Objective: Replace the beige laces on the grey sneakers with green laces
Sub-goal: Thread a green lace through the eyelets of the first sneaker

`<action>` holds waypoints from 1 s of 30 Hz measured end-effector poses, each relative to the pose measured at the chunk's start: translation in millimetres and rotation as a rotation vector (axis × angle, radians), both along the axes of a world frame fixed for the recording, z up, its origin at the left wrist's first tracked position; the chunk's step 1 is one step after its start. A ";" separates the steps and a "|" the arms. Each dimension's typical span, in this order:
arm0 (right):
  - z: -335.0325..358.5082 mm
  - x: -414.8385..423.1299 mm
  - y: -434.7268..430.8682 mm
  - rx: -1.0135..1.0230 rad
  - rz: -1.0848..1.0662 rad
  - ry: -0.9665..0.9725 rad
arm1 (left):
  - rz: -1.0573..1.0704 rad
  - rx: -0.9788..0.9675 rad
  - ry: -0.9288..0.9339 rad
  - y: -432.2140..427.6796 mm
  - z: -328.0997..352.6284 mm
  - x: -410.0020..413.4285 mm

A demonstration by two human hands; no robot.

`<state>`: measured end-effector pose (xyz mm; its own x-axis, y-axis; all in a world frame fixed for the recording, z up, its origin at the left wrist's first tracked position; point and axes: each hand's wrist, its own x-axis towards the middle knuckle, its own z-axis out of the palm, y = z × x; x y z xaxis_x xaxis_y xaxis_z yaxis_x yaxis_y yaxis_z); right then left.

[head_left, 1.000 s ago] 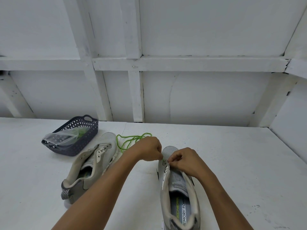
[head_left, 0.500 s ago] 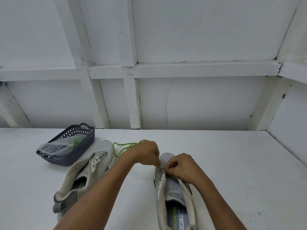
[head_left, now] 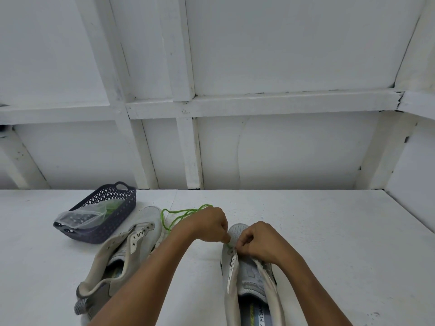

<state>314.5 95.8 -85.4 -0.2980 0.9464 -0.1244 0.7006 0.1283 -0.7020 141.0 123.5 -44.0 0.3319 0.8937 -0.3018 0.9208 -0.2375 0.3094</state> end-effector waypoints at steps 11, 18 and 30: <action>-4.2 -5.9 -8.9 0.027 -0.076 -0.034 | -0.023 0.029 -0.047 -4.5 -6.3 -3.9; -11.0 -5.3 -15.7 0.056 -0.126 0.037 | -0.030 0.013 -0.031 -8.0 -13.0 -11.8; -23.9 -6.5 -22.3 0.089 -0.228 0.198 | -0.042 0.042 -0.049 -10.0 -7.4 -7.2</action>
